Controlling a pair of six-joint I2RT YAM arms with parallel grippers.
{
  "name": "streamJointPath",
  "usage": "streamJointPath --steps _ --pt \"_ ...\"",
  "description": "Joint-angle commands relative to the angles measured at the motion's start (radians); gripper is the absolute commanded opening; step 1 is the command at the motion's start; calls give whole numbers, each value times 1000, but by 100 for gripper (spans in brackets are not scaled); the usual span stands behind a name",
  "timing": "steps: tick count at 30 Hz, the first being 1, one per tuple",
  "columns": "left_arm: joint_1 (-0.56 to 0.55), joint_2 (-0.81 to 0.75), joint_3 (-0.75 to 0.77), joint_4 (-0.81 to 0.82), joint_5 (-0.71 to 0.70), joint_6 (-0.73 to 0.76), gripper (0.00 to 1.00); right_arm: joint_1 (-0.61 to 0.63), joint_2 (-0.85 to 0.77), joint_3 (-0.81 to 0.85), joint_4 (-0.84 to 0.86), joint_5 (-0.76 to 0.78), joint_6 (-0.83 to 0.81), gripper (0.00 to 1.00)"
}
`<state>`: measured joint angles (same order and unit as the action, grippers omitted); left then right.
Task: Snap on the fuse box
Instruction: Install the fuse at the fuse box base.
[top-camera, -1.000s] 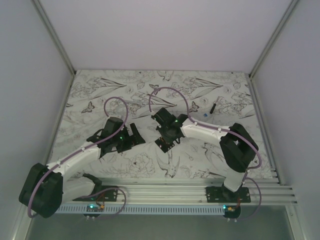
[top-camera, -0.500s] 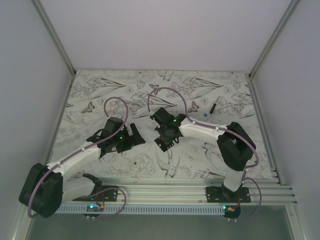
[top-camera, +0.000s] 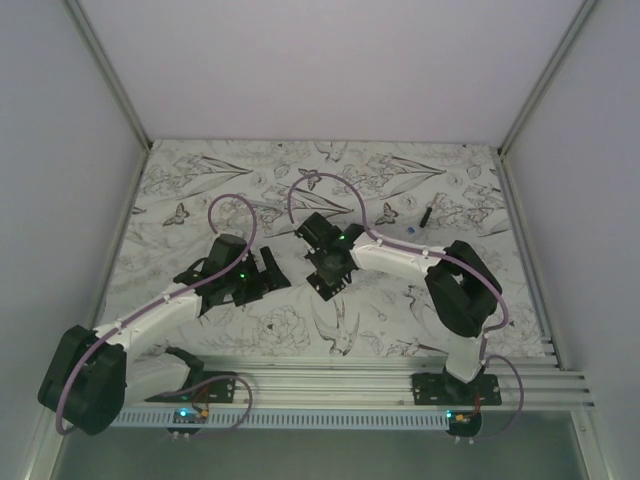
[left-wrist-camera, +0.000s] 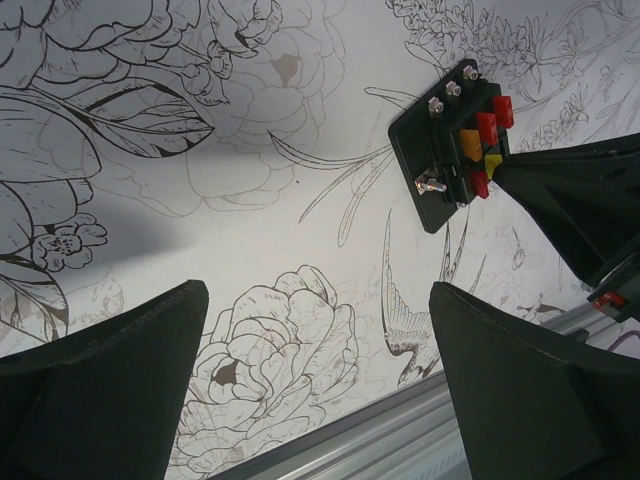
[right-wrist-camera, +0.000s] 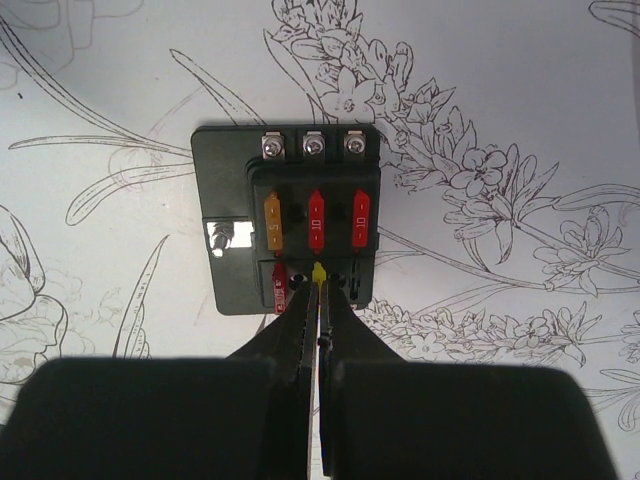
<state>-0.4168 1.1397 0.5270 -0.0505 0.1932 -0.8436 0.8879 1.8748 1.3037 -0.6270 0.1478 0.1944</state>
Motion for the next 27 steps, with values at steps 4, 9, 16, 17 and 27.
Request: streamJointPath --steps 4,9,16,17,27 --pt "9 -11 1 -23 -2 12 99 8 111 -116 -47 34 19 0" --pt "10 -1 4 -23 1 13 99 17 107 -185 -58 31 32 0" --pt "10 -4 3 -22 4 11 99 39 193 -75 -56 30 16 0" --pt "10 -7 1 -23 4 11 99 39 209 -59 -58 35 14 0" --pt "10 -15 -4 -22 0 12 99 39 280 -119 -78 24 24 0"
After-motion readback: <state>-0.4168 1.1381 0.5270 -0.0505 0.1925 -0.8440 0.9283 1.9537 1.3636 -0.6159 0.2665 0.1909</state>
